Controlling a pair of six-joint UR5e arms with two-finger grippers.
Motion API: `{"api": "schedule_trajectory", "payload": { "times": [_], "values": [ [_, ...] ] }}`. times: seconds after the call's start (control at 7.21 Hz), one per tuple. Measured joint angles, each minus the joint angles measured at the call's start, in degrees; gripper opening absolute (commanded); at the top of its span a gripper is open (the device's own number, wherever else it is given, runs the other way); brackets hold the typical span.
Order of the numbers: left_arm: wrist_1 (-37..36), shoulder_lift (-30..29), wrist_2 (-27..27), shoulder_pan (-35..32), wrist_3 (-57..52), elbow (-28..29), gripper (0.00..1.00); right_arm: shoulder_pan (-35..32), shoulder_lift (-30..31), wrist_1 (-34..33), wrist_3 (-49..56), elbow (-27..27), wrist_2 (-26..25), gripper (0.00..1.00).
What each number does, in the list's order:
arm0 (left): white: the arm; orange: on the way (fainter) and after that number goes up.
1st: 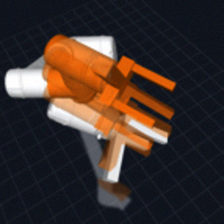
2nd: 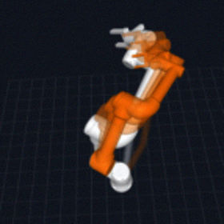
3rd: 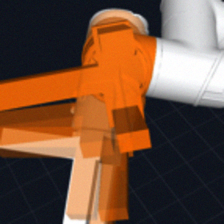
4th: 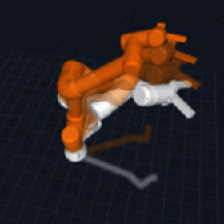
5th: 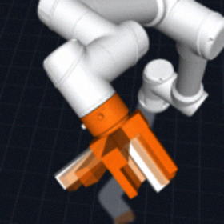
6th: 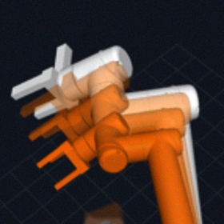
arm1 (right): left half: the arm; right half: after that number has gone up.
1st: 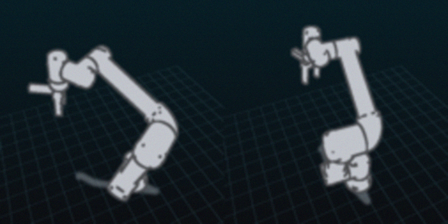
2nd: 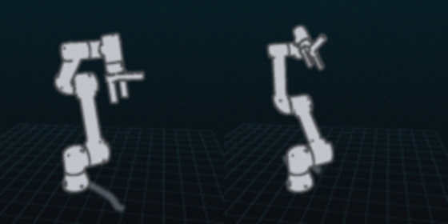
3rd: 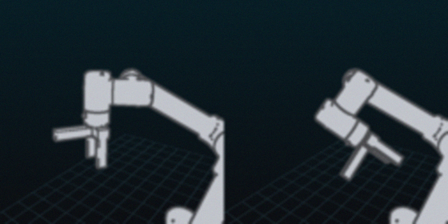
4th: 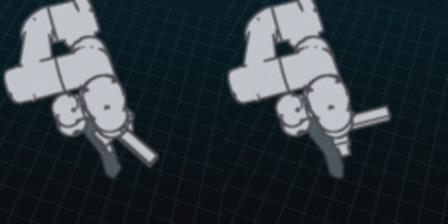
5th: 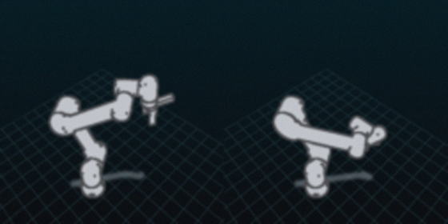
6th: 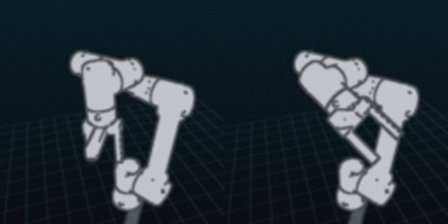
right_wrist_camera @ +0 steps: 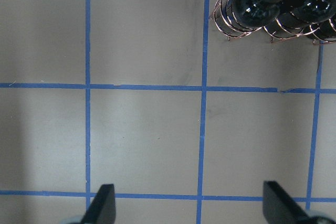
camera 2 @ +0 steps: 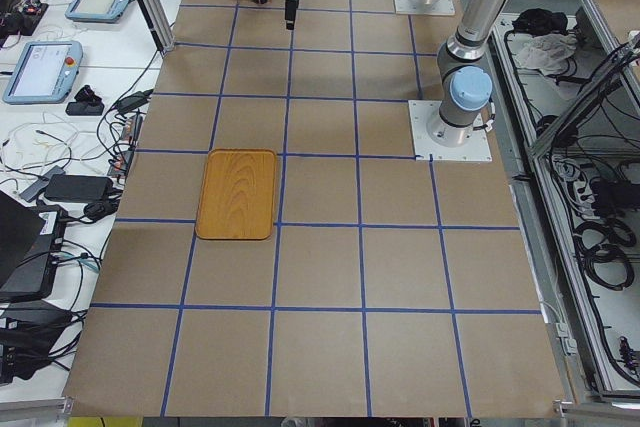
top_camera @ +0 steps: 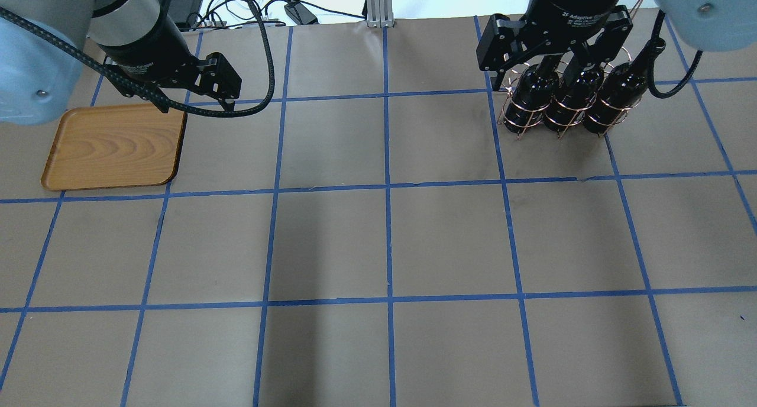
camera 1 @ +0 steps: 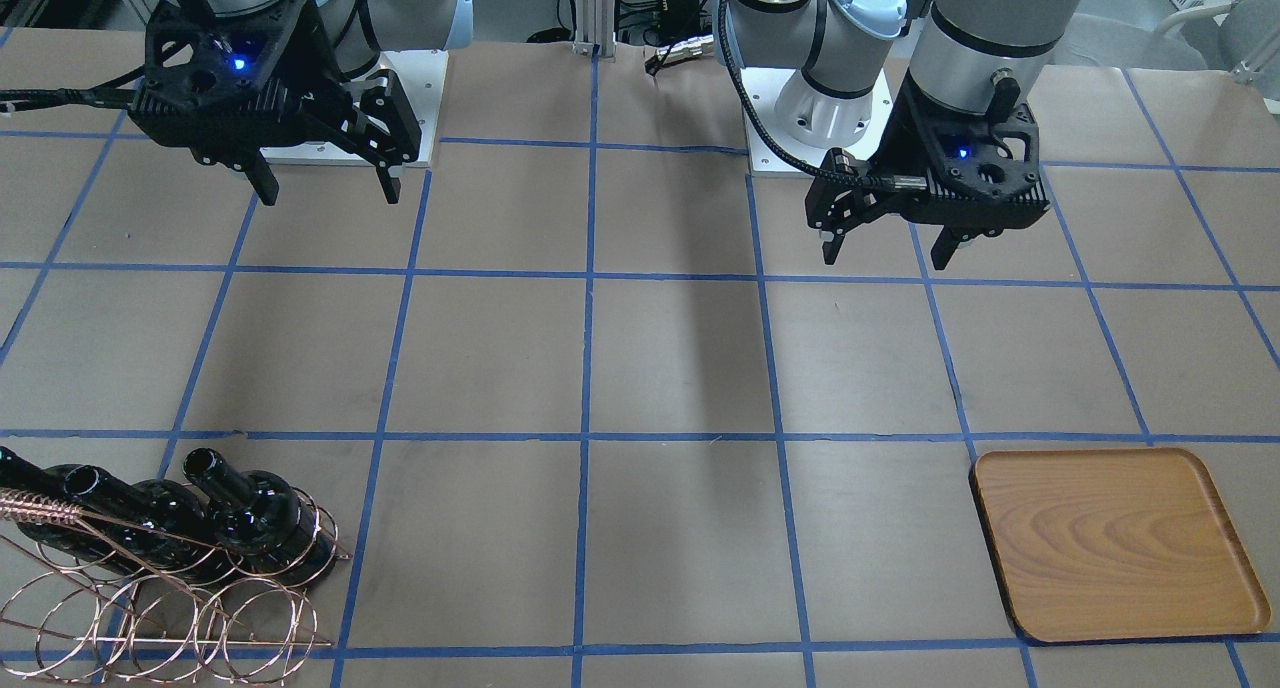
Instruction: Take wine from basket and place on tray
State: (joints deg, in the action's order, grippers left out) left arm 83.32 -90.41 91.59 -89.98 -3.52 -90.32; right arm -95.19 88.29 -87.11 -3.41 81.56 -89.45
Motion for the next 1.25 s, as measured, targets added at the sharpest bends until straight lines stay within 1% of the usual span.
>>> {"api": "schedule_trajectory", "payload": {
  "times": [0.97, 1.25],
  "values": [
    [0.0, -0.09, 0.04, -0.01, 0.0, -0.03, 1.0, 0.39, -0.16, -0.58, 0.22, -0.18, -0.04, 1.0],
    [0.0, -0.06, 0.0, -0.02, 0.0, -0.03, 1.0, 2.42, -2.1, -1.49, 1.44, -1.03, 0.09, 1.0]
  ]
}}
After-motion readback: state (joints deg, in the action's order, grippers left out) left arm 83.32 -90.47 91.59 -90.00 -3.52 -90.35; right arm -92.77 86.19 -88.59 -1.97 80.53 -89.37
